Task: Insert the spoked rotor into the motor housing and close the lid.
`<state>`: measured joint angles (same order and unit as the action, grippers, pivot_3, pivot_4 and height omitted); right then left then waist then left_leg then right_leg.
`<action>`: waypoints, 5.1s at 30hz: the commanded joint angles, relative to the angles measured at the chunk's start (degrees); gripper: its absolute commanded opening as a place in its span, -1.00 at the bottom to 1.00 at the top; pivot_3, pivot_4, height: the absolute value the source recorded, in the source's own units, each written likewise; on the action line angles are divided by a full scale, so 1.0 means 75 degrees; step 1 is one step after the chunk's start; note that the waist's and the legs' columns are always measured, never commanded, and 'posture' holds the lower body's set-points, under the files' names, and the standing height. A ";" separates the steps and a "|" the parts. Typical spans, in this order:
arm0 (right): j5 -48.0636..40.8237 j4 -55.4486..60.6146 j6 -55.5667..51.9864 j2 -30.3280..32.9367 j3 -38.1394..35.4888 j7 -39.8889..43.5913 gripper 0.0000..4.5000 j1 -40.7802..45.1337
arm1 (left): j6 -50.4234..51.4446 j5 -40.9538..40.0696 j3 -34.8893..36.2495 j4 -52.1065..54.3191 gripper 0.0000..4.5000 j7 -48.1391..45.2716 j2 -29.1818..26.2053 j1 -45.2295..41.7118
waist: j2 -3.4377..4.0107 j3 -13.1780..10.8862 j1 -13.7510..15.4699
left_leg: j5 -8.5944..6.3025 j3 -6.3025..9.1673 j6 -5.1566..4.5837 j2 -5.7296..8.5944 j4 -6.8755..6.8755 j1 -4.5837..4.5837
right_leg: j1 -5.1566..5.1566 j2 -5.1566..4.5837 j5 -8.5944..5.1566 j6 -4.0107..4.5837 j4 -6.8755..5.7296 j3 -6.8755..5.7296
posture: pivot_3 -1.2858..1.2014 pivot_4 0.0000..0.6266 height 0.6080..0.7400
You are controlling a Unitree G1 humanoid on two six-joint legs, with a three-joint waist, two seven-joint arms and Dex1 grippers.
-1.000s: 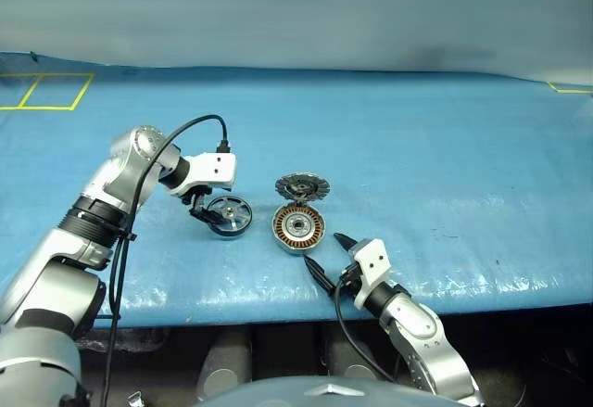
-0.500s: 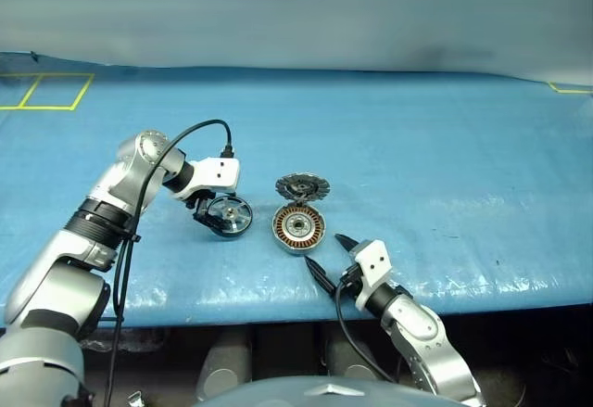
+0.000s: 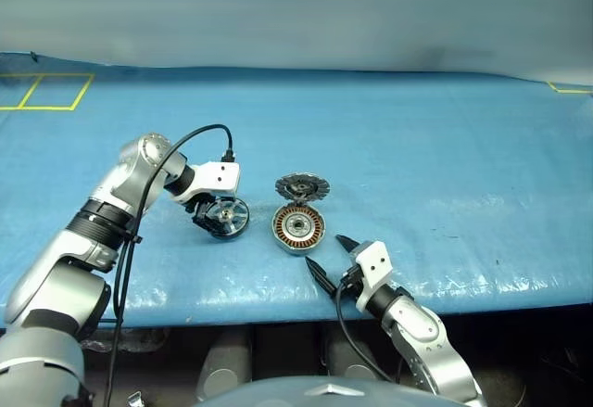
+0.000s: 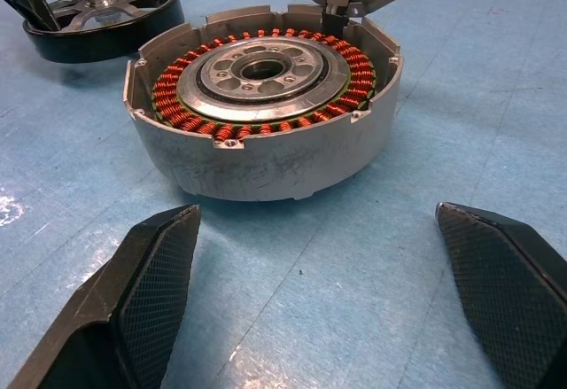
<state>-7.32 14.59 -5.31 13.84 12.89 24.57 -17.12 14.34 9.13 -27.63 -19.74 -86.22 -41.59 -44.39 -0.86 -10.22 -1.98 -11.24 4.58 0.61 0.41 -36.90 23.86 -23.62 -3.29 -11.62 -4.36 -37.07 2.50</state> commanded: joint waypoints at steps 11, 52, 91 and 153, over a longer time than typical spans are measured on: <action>-0.0053 0.0246 0.0049 -0.0010 -0.0058 0.0005 1.00 0.0024 | 0.0269 0.0039 0.0316 0.0525 -0.41 0.0056 -0.0232 0.0109 | 0.0004 0.0003 0.0016 | 0.0000 -0.0002 0.0000 -0.0001 -0.0003 -0.0007 | 0.0008 -0.0004 0.0000 0.0000 0.0001 0.0000 | 0.03 -0.52 1.00; -0.0970 0.0528 0.0465 0.0659 -0.0747 0.1191 1.00 -0.0104 | 0.2919 -0.1514 -0.0297 0.3259 -0.41 0.0842 0.0484 -0.0586 | -0.0003 -0.0002 0.0029 | -0.0001 -0.0006 -0.0001 0.0001 0.0010 -0.0004 | 0.0006 -0.0002 -0.0001 0.0001 0.0014 0.0000 | 0.03 -0.52 1.00; -0.0600 0.0259 0.0589 0.0358 -0.0526 0.0800 1.00 -0.0163 | 0.1829 -0.0600 -0.1145 0.1907 -0.41 0.0642 0.1362 -0.1212 | -0.0002 -0.0002 0.0047 | -0.0001 -0.0006 -0.0003 0.0002 0.0011 0.0000 | 0.0001 -0.0002 -0.0001 0.0001 0.0013 0.0001 | 0.03 -0.52 1.00; -0.1452 0.2917 -0.3279 0.1703 -0.0730 0.0805 -0.43 0.1899 | 0.0873 -0.2575 0.3201 0.6374 -1.00 0.4270 0.1281 0.6102 | 0.0000 0.0002 0.0060 | -0.0007 -0.0016 -0.0008 -0.0013 0.0009 -0.0014 | 0.0008 -0.0024 -0.0002 0.0003 0.0017 0.0001 | 0.03 -0.52 1.00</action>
<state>-16.50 34.48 -27.84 27.50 6.06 30.84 -4.23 24.67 -10.11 -6.04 24.66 -58.09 -33.07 -0.24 -0.87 -10.21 -1.54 -11.30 4.45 0.56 0.28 -36.82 23.73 -23.56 -3.46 -11.64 -4.34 -36.92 2.53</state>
